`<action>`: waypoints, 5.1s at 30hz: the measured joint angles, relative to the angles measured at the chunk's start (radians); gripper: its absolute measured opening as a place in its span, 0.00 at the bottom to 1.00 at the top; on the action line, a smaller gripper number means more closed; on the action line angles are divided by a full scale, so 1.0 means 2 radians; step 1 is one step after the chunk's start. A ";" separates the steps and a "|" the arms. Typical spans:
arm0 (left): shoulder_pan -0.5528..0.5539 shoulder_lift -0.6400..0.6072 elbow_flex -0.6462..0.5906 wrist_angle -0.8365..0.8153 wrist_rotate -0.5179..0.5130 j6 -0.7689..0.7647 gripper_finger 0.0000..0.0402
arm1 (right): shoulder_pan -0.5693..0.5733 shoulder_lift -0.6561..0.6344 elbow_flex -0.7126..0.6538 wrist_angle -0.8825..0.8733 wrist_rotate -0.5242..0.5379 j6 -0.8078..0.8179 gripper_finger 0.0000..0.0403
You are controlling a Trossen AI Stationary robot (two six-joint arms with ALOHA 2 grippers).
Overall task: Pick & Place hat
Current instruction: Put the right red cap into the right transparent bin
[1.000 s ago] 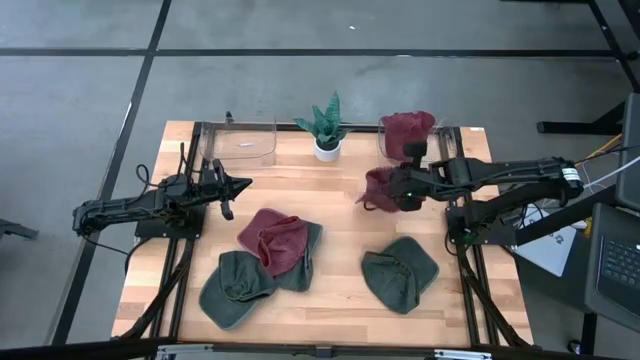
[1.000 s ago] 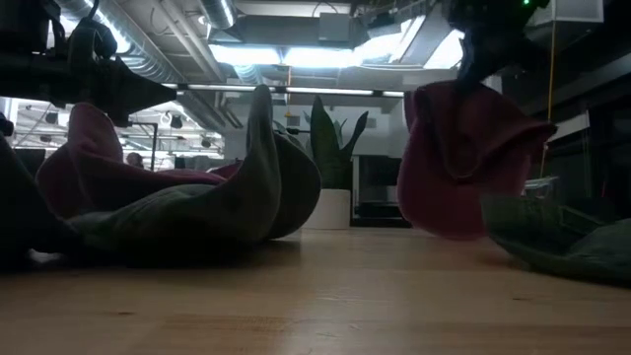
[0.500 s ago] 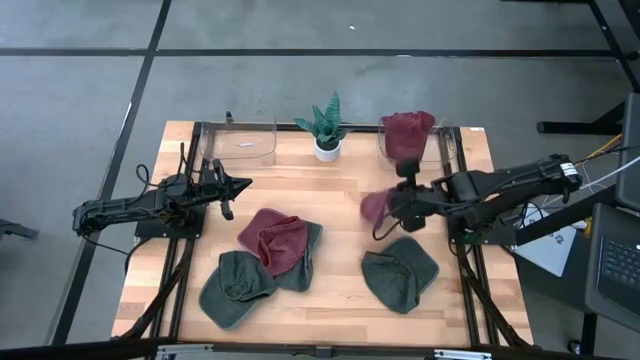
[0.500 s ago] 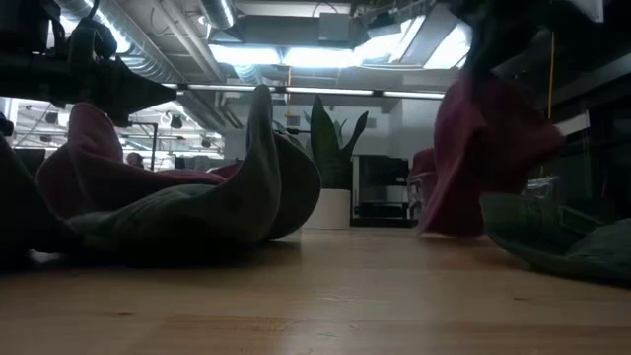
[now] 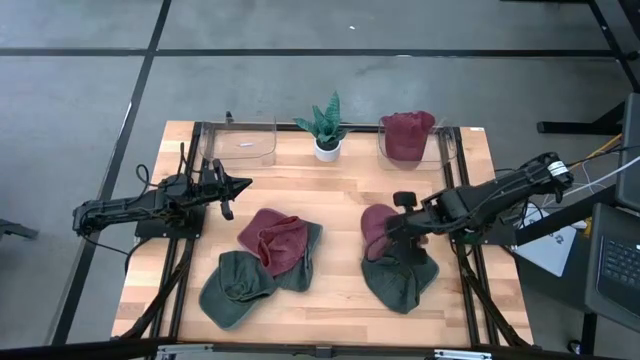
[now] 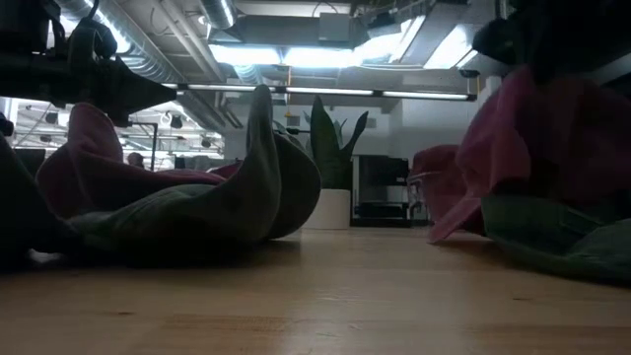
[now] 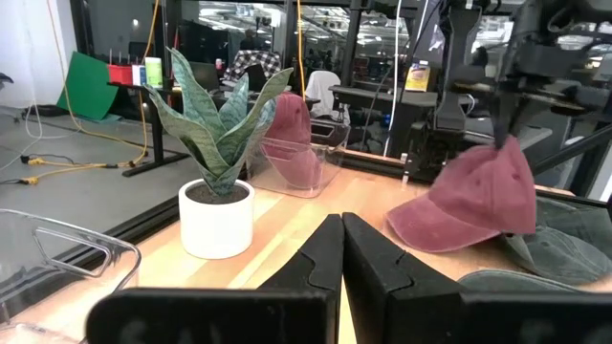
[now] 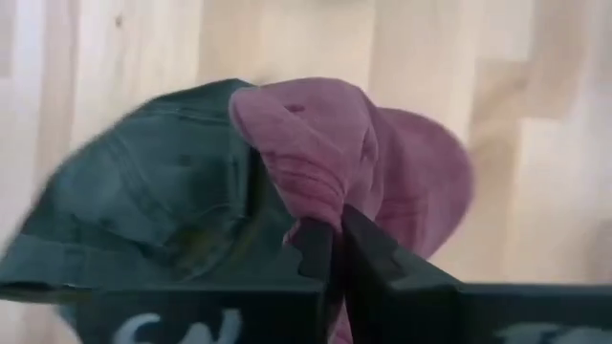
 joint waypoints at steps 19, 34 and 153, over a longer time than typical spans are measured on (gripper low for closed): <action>0.000 0.000 0.000 0.000 0.000 0.000 0.01 | 0.028 0.048 -0.029 0.066 -0.155 0.134 0.49; 0.000 0.000 0.000 0.000 0.000 0.000 0.01 | 0.033 0.043 0.055 -0.084 -0.206 0.334 0.66; 0.000 0.000 0.000 0.000 0.000 0.000 0.01 | -0.018 0.188 -0.099 0.152 -0.074 -0.637 0.03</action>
